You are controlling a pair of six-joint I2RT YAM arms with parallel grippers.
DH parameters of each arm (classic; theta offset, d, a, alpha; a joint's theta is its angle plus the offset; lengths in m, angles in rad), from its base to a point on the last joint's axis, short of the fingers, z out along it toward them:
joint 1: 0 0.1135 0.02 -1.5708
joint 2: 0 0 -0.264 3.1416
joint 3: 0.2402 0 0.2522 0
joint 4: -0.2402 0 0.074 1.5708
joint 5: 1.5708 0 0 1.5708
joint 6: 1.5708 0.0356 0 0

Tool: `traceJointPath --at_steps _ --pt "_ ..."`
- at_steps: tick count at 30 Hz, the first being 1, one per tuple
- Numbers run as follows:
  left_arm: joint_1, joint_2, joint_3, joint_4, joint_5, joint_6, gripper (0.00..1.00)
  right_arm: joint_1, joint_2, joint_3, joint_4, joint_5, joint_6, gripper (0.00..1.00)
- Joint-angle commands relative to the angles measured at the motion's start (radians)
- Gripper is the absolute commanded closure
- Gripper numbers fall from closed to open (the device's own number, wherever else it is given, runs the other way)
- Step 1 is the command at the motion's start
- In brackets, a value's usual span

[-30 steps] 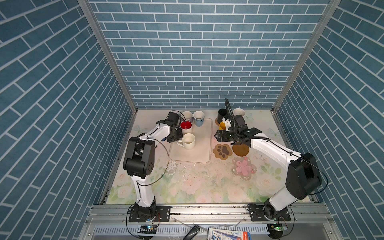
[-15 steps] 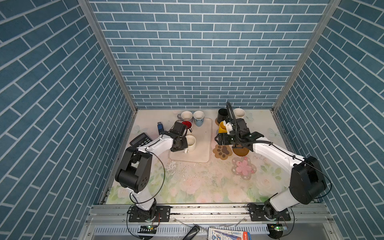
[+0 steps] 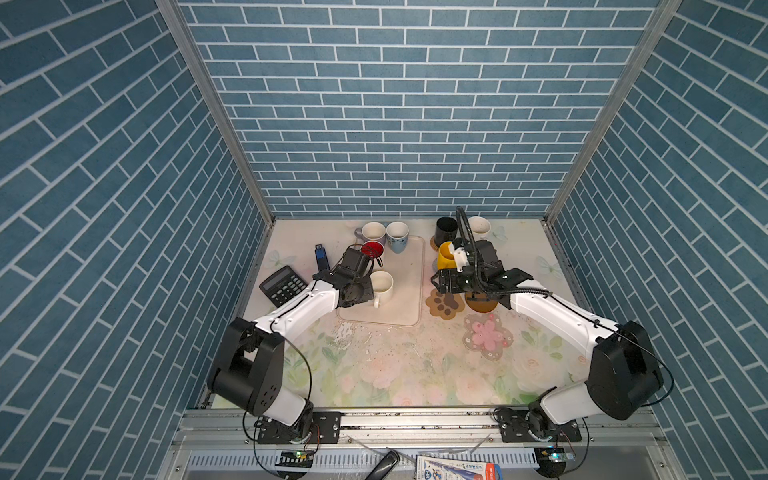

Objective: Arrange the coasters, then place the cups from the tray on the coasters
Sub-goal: 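Move the right gripper over the plain white mug while the left withdraws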

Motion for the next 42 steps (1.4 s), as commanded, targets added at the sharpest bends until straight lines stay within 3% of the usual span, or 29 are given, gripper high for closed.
traceJointPath --at_steps 1,5,13,26,42 --pt "-0.001 -0.078 -0.023 -0.045 -0.037 0.002 0.69 0.037 -0.011 0.003 -0.050 0.074 0.068 0.16" --pt "0.000 -0.168 -0.038 -0.065 -0.047 0.017 0.39 0.110 -0.018 -0.011 -0.021 0.179 0.156 0.18" --pt "0.010 -0.335 -0.064 -0.137 -0.040 0.019 0.02 0.272 0.099 0.085 -0.072 0.329 0.310 0.16" --pt "0.020 -0.476 -0.070 -0.313 -0.026 0.000 0.01 0.449 0.294 0.287 -0.081 0.436 0.443 0.14" --pt "0.035 -0.622 -0.073 -0.438 -0.059 -0.021 0.01 0.488 0.513 0.461 -0.116 0.467 0.524 0.10"
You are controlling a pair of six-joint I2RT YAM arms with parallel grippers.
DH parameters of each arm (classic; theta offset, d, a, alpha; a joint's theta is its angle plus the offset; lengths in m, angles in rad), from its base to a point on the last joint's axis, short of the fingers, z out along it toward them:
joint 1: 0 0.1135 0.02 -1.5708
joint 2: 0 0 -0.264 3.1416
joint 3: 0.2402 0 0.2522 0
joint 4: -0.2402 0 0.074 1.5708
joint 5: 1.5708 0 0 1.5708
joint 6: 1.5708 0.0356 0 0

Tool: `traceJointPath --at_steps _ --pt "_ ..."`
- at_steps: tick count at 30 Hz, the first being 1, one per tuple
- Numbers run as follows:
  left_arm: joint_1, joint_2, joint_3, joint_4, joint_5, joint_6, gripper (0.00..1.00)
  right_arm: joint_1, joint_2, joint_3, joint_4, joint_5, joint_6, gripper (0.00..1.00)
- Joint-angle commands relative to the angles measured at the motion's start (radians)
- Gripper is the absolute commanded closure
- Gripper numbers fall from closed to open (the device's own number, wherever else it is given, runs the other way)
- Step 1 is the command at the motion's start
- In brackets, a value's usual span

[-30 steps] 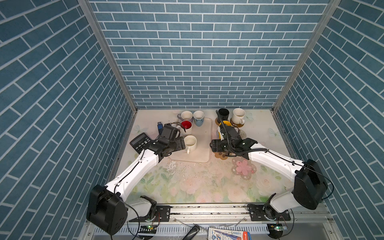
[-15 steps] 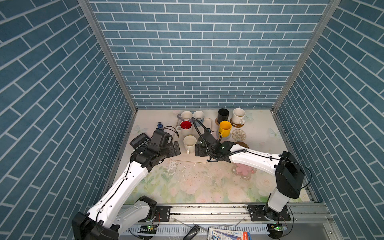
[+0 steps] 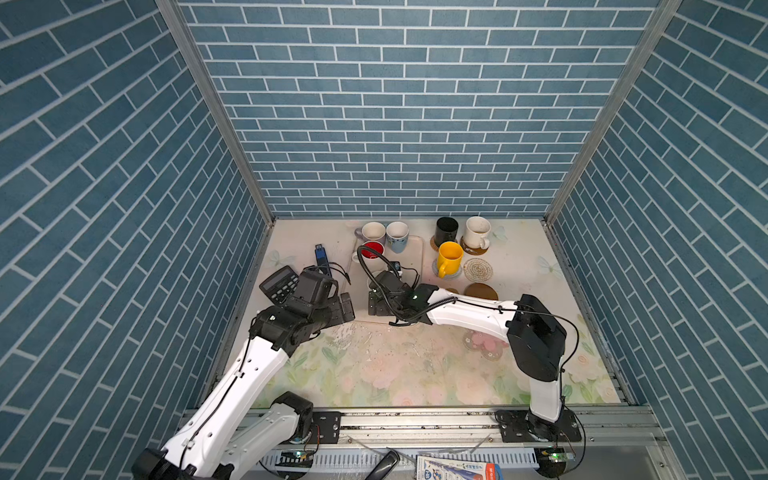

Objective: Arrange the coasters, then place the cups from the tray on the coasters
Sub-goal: 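Move the right gripper over the plain white mug while the left withdraws, then lower the right gripper onto the plain white mug and close on its rim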

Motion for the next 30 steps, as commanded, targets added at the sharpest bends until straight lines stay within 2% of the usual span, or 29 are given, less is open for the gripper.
traceJointPath --at_steps 1,6,11,16,19,21,30 --pt "0.013 -0.040 0.023 -0.070 -0.038 0.015 0.01 0.000 0.029 0.055 -0.046 0.041 0.049 0.10" --pt "0.030 -0.043 0.031 -0.088 -0.041 0.049 0.01 -0.017 0.057 0.079 -0.074 0.016 0.025 0.14" --pt "0.044 -0.042 0.019 -0.088 -0.028 0.049 0.01 -0.034 0.070 0.120 -0.147 0.015 -0.041 0.26" --pt "0.075 -0.037 0.011 -0.086 -0.008 0.059 0.01 -0.050 0.087 0.145 -0.198 0.010 -0.101 0.40" --pt "0.092 -0.034 0.007 -0.086 0.006 0.062 0.01 -0.062 0.096 0.147 -0.200 -0.016 -0.125 0.53" --pt "0.104 -0.035 0.000 -0.077 0.018 0.062 0.01 -0.066 0.102 0.152 -0.197 -0.031 -0.149 0.59" --pt "0.166 -0.014 -0.016 -0.060 0.066 0.067 0.01 -0.071 0.174 0.255 -0.259 -0.077 -0.260 0.65"
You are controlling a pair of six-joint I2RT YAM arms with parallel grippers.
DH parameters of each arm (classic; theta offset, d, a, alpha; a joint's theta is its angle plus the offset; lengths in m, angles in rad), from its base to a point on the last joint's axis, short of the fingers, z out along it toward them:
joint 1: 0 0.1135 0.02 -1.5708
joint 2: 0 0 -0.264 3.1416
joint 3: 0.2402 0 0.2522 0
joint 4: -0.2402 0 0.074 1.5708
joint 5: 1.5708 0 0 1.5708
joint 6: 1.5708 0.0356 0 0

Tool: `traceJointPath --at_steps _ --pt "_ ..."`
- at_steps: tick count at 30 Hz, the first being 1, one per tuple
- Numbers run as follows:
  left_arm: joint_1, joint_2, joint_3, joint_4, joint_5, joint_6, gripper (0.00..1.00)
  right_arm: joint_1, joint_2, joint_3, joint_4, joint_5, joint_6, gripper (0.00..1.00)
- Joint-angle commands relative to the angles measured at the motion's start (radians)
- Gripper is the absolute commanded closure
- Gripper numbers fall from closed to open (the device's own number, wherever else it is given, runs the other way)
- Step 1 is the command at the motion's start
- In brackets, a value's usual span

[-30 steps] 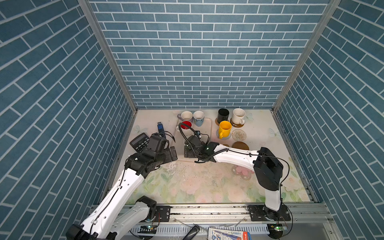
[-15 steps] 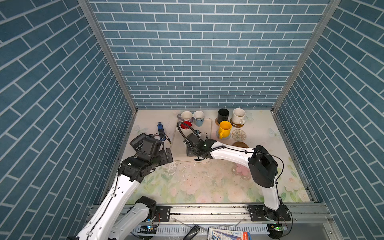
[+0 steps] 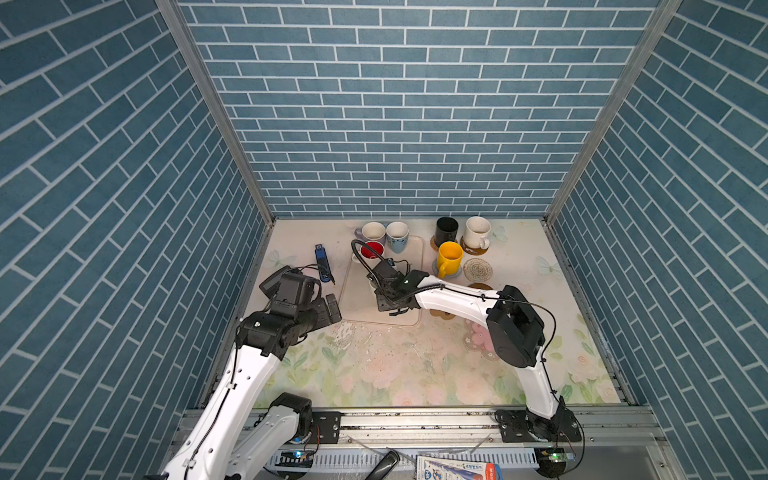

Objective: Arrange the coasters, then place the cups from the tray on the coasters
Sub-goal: 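Lower the right gripper onto the plain white mug and close on its rim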

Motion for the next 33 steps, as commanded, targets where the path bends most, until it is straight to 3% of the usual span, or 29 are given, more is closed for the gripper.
traceJointPath --at_steps 1,3,7,13,23,33 --pt "0.012 0.002 -0.016 -0.004 0.017 0.011 0.01 -0.006 0.016 0.050 -0.050 -0.015 -0.055 0.66" --pt "0.013 0.002 -0.023 0.001 0.020 0.009 0.01 -0.009 0.020 0.056 -0.050 -0.020 -0.065 0.69" --pt "0.016 0.011 -0.026 0.001 0.015 0.009 0.01 -0.016 0.027 0.063 -0.057 -0.031 -0.086 0.87" --pt "0.017 -0.002 -0.036 0.013 0.007 0.027 0.01 -0.022 0.026 0.068 -0.059 -0.031 -0.129 0.99" --pt "0.026 -0.070 -0.084 0.099 0.100 0.109 0.01 -0.037 -0.024 0.053 -0.035 -0.059 -0.225 1.00" --pt "-0.020 -0.115 -0.040 0.073 0.006 0.144 0.01 -0.045 -0.156 -0.011 -0.030 -0.049 -0.311 1.00"
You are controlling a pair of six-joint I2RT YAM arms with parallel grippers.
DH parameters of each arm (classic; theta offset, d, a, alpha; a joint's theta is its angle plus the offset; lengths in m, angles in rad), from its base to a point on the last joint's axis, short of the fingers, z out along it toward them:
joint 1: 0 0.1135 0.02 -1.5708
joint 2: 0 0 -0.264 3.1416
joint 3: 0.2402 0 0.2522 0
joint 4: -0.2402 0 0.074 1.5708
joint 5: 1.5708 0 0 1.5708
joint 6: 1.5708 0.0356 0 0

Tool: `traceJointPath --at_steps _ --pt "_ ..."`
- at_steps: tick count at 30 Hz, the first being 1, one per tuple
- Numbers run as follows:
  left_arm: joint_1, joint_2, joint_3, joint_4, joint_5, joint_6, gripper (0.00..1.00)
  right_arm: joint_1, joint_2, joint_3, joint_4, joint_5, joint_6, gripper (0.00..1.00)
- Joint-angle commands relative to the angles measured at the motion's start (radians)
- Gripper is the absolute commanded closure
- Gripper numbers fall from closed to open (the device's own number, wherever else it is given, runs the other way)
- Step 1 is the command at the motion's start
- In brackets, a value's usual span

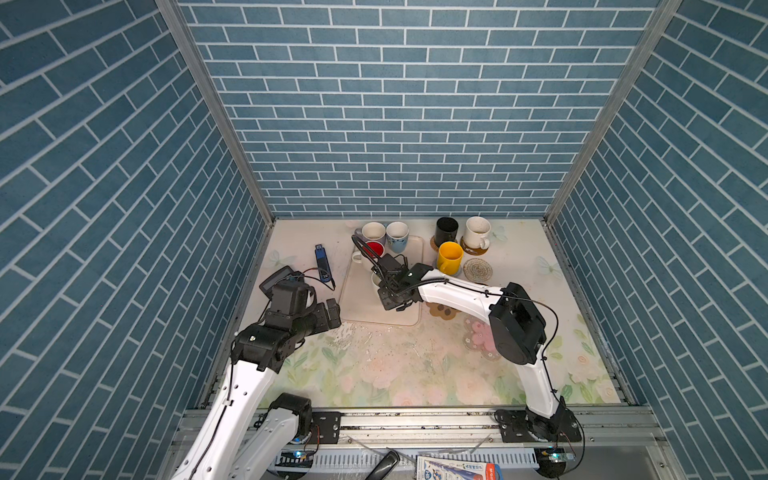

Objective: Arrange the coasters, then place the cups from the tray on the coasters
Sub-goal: 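Lower the right gripper onto the plain white mug and close on its rim, then lift the white mug with the right gripper and carry it toward the coasters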

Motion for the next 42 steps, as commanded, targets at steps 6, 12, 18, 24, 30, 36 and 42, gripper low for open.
traceJointPath --at_steps 6,12,18,24,30,36,42 --pt "-0.130 0.008 0.105 -0.048 -0.147 0.003 0.01 -0.007 -0.267 -0.127 0.077 0.055 -0.093 1.00" --pt "-0.300 0.094 0.143 0.005 -0.259 -0.036 0.01 -0.035 -0.438 -0.232 0.067 0.085 -0.076 1.00" --pt "-0.424 0.319 0.241 0.089 -0.311 -0.057 0.01 -0.100 -0.657 -0.409 0.066 0.101 -0.032 1.00" --pt "-0.435 0.468 0.337 0.182 -0.264 -0.057 0.01 -0.210 -0.835 -0.551 0.014 0.115 -0.016 1.00" --pt "-0.438 0.629 0.403 0.258 -0.225 -0.041 0.01 -0.359 -0.915 -0.650 0.014 0.068 -0.020 1.00" --pt "-0.436 0.746 0.481 0.305 -0.277 0.013 0.01 -0.484 -0.901 -0.693 0.063 0.013 -0.044 1.00" --pt "-0.386 0.862 0.555 0.353 -0.306 0.025 0.01 -0.622 -0.816 -0.688 0.134 -0.073 -0.057 1.00"
